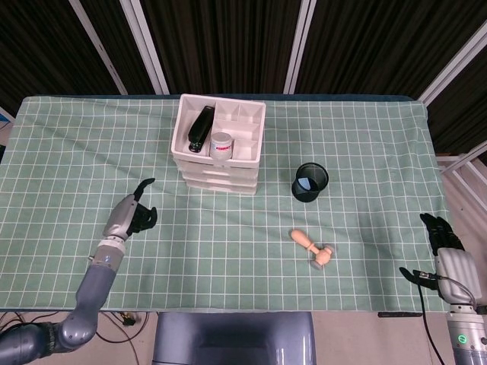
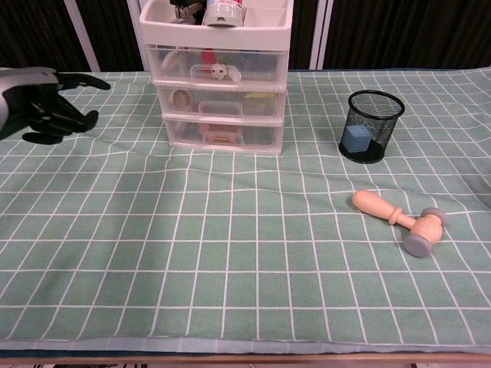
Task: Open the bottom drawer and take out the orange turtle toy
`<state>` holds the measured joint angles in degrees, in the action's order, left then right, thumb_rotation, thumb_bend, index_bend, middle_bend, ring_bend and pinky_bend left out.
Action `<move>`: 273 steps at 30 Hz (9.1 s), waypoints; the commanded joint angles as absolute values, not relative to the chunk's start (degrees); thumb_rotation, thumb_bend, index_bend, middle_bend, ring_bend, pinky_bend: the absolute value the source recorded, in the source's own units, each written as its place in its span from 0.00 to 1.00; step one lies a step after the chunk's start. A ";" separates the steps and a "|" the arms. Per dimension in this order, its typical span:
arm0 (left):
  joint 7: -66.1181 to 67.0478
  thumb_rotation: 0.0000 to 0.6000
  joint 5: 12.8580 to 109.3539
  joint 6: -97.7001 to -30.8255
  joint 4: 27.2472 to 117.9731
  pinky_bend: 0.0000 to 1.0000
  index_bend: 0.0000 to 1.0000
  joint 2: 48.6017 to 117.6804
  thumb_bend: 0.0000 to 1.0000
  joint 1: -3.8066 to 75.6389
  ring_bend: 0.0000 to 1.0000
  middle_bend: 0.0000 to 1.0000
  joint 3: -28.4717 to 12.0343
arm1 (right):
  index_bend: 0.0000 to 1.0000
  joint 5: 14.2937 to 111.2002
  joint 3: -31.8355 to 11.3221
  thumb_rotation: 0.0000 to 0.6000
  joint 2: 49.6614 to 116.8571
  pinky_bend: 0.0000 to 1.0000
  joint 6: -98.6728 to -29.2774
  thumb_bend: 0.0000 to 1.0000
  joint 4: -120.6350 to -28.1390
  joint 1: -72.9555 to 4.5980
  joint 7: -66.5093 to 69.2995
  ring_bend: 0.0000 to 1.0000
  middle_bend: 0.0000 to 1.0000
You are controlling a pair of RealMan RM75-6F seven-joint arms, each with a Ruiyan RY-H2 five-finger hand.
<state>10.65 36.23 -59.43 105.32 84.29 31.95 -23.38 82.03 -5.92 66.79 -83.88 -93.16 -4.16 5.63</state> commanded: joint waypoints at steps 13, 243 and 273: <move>10.57 1.00 18.17 -52.80 91.22 1.00 0.11 96.23 0.60 45.85 1.00 1.00 -28.43 | 0.00 81.13 -6.03 1.00 66.35 0.18 -82.64 0.09 -93.77 -4.36 7.51 0.00 0.09; 31.22 1.00 15.68 -60.15 99.09 1.00 0.29 85.79 0.23 58.51 1.00 1.00 -14.93 | 0.00 78.78 -6.46 1.00 65.60 0.18 -80.52 0.09 -96.36 -4.35 9.91 0.00 0.09; 49.47 1.00 -1.61 -59.62 90.33 1.00 0.39 91.73 0.25 69.58 1.00 1.00 -15.22 | 0.00 77.96 -6.66 1.00 65.37 0.18 -80.06 0.09 -96.84 -4.35 10.38 0.00 0.09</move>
<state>48.08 -0.74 -59.56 90.60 91.74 68.69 -15.22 77.96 -6.66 65.37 -80.07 -96.84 -4.35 10.38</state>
